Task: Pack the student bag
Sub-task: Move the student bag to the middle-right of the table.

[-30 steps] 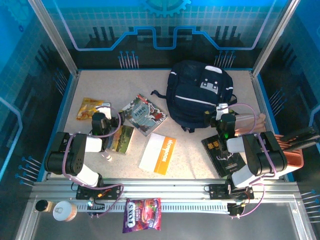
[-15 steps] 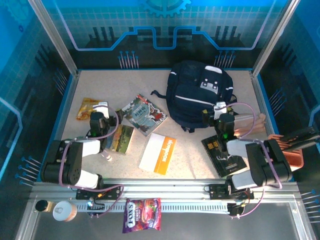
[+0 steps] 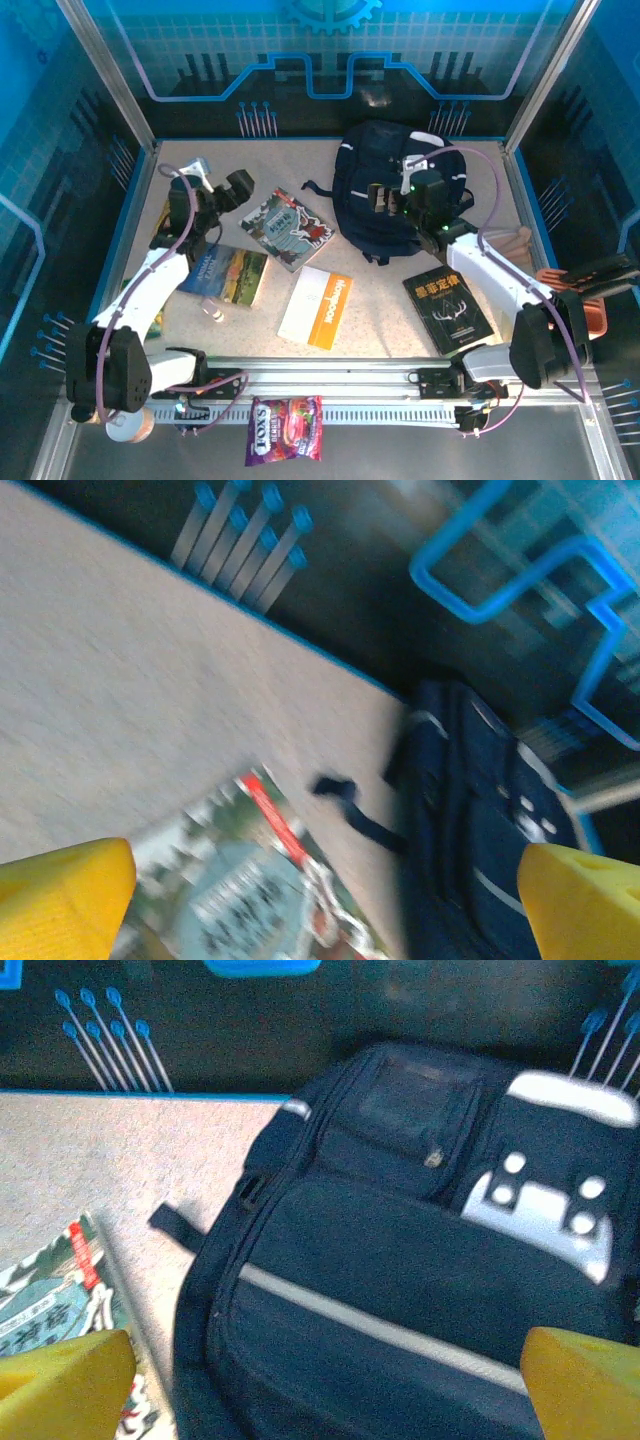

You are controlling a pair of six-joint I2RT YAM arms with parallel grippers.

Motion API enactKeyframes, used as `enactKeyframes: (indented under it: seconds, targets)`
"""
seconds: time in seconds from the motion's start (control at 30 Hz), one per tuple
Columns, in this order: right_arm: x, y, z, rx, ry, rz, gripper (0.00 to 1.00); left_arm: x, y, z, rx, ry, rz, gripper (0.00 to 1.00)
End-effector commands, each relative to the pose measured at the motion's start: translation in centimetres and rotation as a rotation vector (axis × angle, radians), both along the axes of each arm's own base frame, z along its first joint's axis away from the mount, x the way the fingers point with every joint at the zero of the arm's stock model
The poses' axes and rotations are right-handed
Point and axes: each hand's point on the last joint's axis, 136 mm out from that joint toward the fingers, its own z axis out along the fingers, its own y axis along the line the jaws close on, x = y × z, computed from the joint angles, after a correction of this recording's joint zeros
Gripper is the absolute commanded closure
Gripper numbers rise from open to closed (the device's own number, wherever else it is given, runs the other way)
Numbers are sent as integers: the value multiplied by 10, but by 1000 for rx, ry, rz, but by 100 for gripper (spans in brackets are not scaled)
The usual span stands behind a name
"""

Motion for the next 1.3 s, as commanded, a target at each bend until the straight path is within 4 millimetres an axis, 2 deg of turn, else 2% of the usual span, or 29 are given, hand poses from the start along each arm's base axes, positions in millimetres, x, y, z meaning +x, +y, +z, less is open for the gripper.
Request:
enactKeyframes:
  seconds: [0.0,0.17,0.27,0.33,0.47,0.57,0.73,0.93,1.13,1.27]
  targets:
    - [-11,7,-39,110,260,-26,0,-12,-60,-38,-245,233,-134,4]
    - [-6,5,-47,209,327,-47,0,-16,-133,-63,-307,344,-216,6]
    - [-5,-12,-53,252,342,-111,0,-16,-167,-83,-339,409,-223,10]
    - [-7,-22,-57,295,354,-135,0,-12,-193,-90,-381,429,-261,14]
    - [-12,-36,-60,327,351,-160,0,5,-229,-104,-374,460,-324,22]
    - [-17,-41,-55,323,341,-159,0,22,-239,-125,-346,526,-304,22]
    - [-25,-55,-55,308,331,-189,0,47,-260,-146,-360,575,-314,24]
    - [-25,-60,-61,316,343,-214,0,47,-260,-171,-331,645,-274,27]
    - [-20,-57,-68,332,361,-219,0,49,-262,-176,-292,665,-268,33]
    - [-19,-57,-69,339,362,-226,0,48,-263,-179,-264,674,-271,46]
